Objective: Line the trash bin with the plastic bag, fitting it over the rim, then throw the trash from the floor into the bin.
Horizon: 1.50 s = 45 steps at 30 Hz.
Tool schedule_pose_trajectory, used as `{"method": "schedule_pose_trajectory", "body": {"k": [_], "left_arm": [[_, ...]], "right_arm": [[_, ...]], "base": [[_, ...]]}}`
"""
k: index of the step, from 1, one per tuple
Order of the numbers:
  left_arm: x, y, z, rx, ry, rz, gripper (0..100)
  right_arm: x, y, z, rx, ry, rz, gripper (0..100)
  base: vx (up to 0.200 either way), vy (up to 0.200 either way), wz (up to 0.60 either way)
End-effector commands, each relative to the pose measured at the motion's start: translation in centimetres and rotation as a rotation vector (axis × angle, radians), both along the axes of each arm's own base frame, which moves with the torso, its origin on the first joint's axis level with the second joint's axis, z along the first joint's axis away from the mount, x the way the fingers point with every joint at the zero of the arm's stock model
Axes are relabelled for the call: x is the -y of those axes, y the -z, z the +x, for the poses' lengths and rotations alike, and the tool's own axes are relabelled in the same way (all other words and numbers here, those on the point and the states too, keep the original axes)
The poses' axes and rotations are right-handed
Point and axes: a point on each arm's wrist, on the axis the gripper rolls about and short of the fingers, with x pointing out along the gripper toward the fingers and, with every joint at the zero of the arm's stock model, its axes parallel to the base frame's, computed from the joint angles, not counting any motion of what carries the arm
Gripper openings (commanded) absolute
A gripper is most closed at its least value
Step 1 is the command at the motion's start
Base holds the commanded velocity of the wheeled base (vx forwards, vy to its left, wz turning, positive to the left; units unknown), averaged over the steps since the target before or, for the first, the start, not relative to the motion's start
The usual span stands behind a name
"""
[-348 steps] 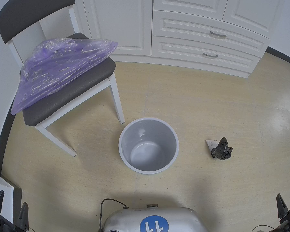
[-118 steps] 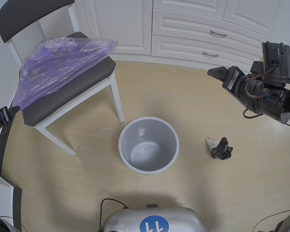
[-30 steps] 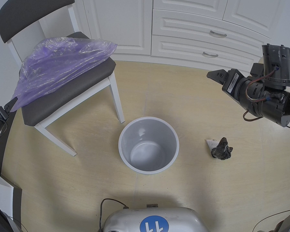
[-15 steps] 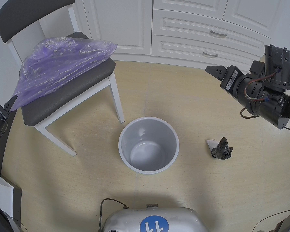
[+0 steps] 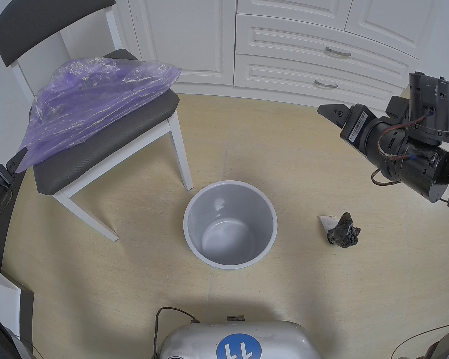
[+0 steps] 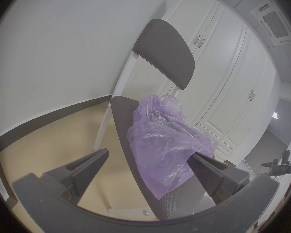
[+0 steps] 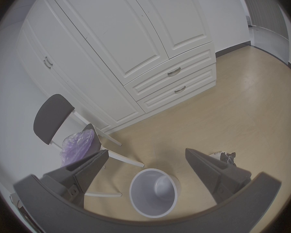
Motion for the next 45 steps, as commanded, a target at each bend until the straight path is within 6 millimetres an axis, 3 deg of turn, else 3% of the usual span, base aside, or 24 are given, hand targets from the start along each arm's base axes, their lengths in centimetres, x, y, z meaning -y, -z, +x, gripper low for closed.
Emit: {"method": "schedule_pose_trajectory", "body": {"k": [1, 12, 18, 21, 25, 30, 35, 40, 45], "left_arm": [[0.0, -0.1, -0.1, 0.004, -0.001, 0.003, 0], [1.0, -1.3, -1.1, 0.022, 0.006, 0.018, 0], [2.5, -2.4, -2.3, 0.045, 0.019, 0.039, 0], [3.5, -2.8, -2.9, 0.053, 0.033, 0.05, 0], [7.9, -6.4, -6.4, 0.158, 0.106, 0.129, 0], [11.8, -8.8, -8.9, 0.203, 0.215, 0.146, 0], [12.1, -9.1, -8.6, 0.127, 0.212, 0.178, 0], [13.0, -8.4, -7.6, 0.101, 0.154, 0.256, 0], [15.1, -7.6, -4.8, 0.09, -0.017, 0.379, 0]], "right_arm": [[0.0, 0.0, 0.0, -0.001, -0.002, -0.001, 100], [-0.5, 0.1, -0.5, -0.003, -0.022, -0.004, 100], [-4.1, -1.2, -1.0, 0.065, -0.105, -0.109, 100], [-4.9, -0.9, -0.7, 0.071, -0.077, -0.156, 100], [-5.0, 1.4, -0.2, 0.091, -0.03, -0.157, 100], [-4.0, 0.8, -0.3, 0.21, 0.013, -0.162, 100], [-2.3, -0.5, -2.3, 0.272, 0.026, -0.185, 100], [-1.8, -1.3, -3.3, 0.294, 0.028, -0.17, 100], [-1.8, -1.2, -3.3, 0.29, 0.042, -0.192, 100]], "base": [[0.0, 0.0, 0.0], [0.0, 0.0, 0.0], [0.0, 0.0, 0.0], [0.0, 0.0, 0.0], [0.0, 0.0, 0.0], [0.0, 0.0, 0.0], [0.0, 0.0, 0.0], [0.0, 0.0, 0.0], [0.0, 0.0, 0.0]]}}
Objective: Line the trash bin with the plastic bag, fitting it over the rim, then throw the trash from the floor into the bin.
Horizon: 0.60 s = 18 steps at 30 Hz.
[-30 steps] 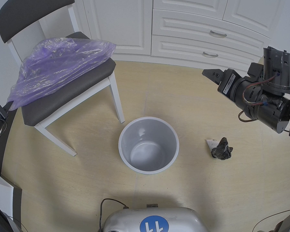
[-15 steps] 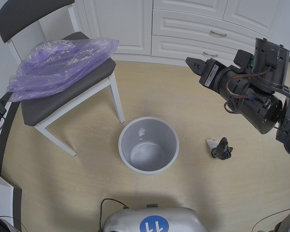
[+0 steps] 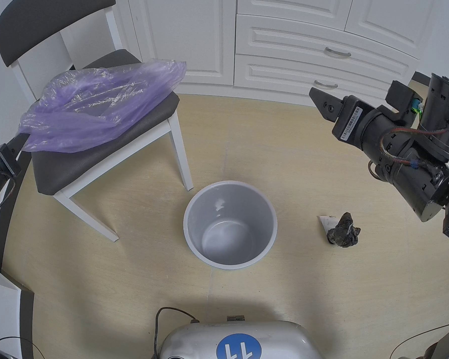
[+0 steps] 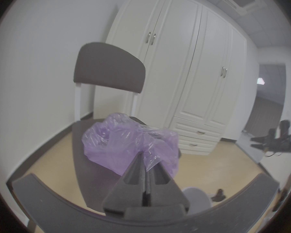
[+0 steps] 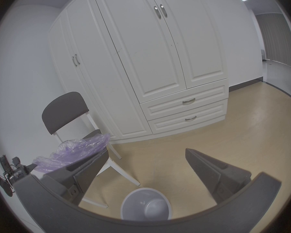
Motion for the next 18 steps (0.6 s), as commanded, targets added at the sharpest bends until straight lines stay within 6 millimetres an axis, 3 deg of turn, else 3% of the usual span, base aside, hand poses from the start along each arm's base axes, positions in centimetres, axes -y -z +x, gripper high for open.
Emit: {"method": "schedule_pose_trajectory", "body": {"k": [1, 7, 12, 18], "left_arm": [[3.1, 0.4, 2.6, 0.012, -0.106, 0.119, 0], [6.3, -0.5, 3.0, 0.058, -0.08, 0.158, 0], [9.4, -0.6, 2.2, 0.075, 0.049, 0.153, 0], [12.1, -1.1, 1.9, 0.096, 0.15, 0.141, 0]], "right_arm": [[0.6, -0.4, -0.8, 0.015, 0.015, -0.005, 100], [0.5, -0.2, -1.0, 0.011, 0.011, -0.012, 100], [0.5, 0.0, -1.1, 0.008, 0.012, -0.028, 100], [-0.1, 0.4, -2.8, -0.001, -0.006, -0.067, 100]], "base": [[0.0, 0.0, 0.0], [0.0, 0.0, 0.0], [0.0, 0.0, 0.0], [0.0, 0.0, 0.0]]}}
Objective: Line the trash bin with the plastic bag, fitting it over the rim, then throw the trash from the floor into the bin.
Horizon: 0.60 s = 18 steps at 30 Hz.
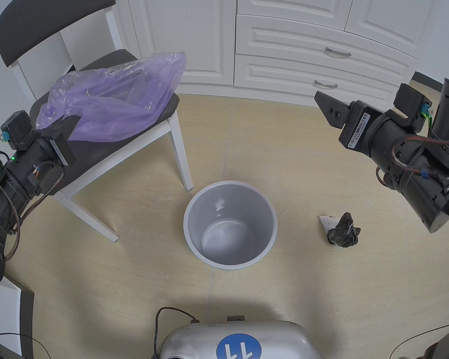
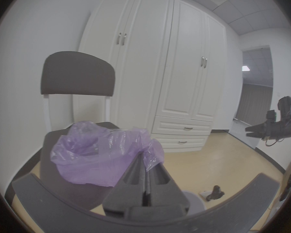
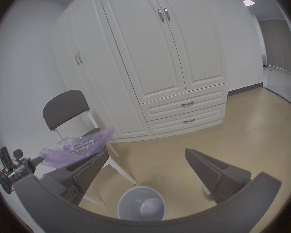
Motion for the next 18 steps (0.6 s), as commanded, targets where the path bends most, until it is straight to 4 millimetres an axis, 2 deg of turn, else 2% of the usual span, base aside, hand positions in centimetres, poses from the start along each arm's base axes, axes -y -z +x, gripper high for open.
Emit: {"method": "schedule_pose_trajectory", "body": {"k": [1, 3, 9, 18], "left_arm": [[2.8, -0.1, -0.4, 0.003, 0.111, -0.001, 0], [3.6, 0.2, -0.6, -0.01, 0.143, 0.002, 0], [3.8, -0.2, -1.4, 0.012, 0.128, 0.007, 0], [4.6, -1.0, -4.9, 0.061, 0.228, -0.003, 0]], "right_arm": [[-0.4, 0.6, -1.2, -0.013, -0.022, -0.031, 100], [-0.4, 0.8, -1.3, -0.017, -0.025, -0.037, 100], [-0.6, 1.4, -1.1, -0.031, -0.034, -0.056, 100], [-1.0, 2.1, -1.7, -0.043, -0.062, -0.086, 100]], "base": [[0.0, 0.0, 0.0], [0.0, 0.0, 0.0], [0.0, 0.0, 0.0], [0.0, 0.0, 0.0]]}}
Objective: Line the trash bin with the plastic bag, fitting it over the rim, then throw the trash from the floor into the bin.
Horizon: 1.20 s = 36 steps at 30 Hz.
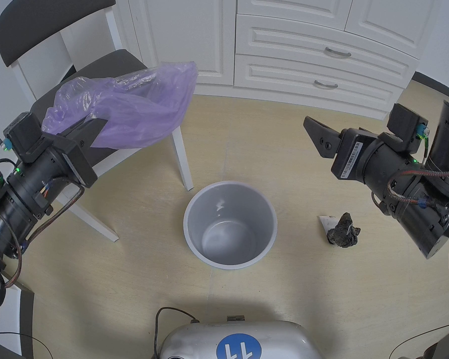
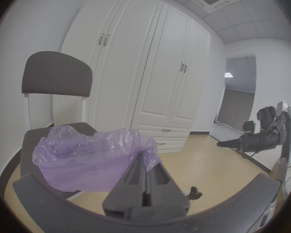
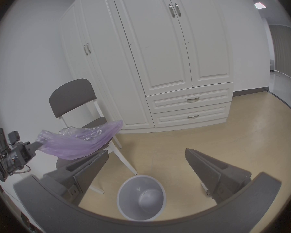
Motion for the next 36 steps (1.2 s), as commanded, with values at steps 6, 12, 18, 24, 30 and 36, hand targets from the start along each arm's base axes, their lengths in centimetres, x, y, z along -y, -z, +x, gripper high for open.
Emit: {"method": "schedule_pose_trajectory", "body": {"k": [6, 12, 18, 24, 30, 36], "left_arm": [[0.3, -0.9, -3.0, 0.042, 0.084, -0.02, 0], [0.8, -1.0, -4.2, 0.038, 0.14, -0.021, 0], [1.2, -0.8, -5.2, 0.034, 0.192, -0.019, 0], [1.1, -1.0, -5.9, 0.046, 0.215, -0.026, 0], [1.4, -1.1, -6.9, 0.056, 0.262, -0.034, 0], [1.4, -1.1, -7.5, 0.061, 0.286, -0.035, 0]], "right_arm": [[-0.2, 1.4, -0.2, -0.025, -0.011, -0.068, 100], [-0.4, 1.7, -0.6, -0.029, -0.06, -0.081, 100], [-0.4, 3.0, -0.8, -0.06, -0.082, -0.124, 100], [-0.9, 3.5, -1.4, -0.069, -0.145, -0.142, 100], [-1.9, 4.9, -1.2, -0.103, -0.164, -0.177, 100], [-2.8, 6.2, -0.7, -0.133, -0.186, -0.208, 100]], "base": [[0.0, 0.0, 0.0], [0.0, 0.0, 0.0], [0.0, 0.0, 0.0], [0.0, 0.0, 0.0], [0.0, 0.0, 0.0], [0.0, 0.0, 0.0]]}}
